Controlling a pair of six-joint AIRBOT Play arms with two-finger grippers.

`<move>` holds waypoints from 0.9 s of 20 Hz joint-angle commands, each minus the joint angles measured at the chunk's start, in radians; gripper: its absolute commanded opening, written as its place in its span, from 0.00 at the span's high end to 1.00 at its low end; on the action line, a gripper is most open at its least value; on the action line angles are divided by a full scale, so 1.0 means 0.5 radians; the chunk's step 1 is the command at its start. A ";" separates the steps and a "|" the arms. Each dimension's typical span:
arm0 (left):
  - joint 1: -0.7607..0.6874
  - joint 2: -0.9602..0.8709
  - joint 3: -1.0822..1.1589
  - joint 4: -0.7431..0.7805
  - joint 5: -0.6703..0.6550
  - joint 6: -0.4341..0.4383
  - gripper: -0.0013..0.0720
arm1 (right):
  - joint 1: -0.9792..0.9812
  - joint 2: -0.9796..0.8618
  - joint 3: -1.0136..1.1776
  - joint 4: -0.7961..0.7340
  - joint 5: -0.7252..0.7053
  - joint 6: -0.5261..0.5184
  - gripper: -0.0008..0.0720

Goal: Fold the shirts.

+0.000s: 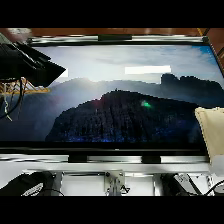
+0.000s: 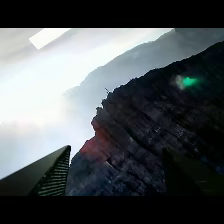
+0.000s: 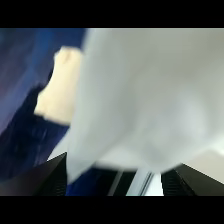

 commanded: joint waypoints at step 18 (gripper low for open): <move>0.001 -0.693 -0.018 0.425 -0.248 -0.689 0.19 | 2.914 -0.361 -0.800 -0.610 -1.131 0.294 0.09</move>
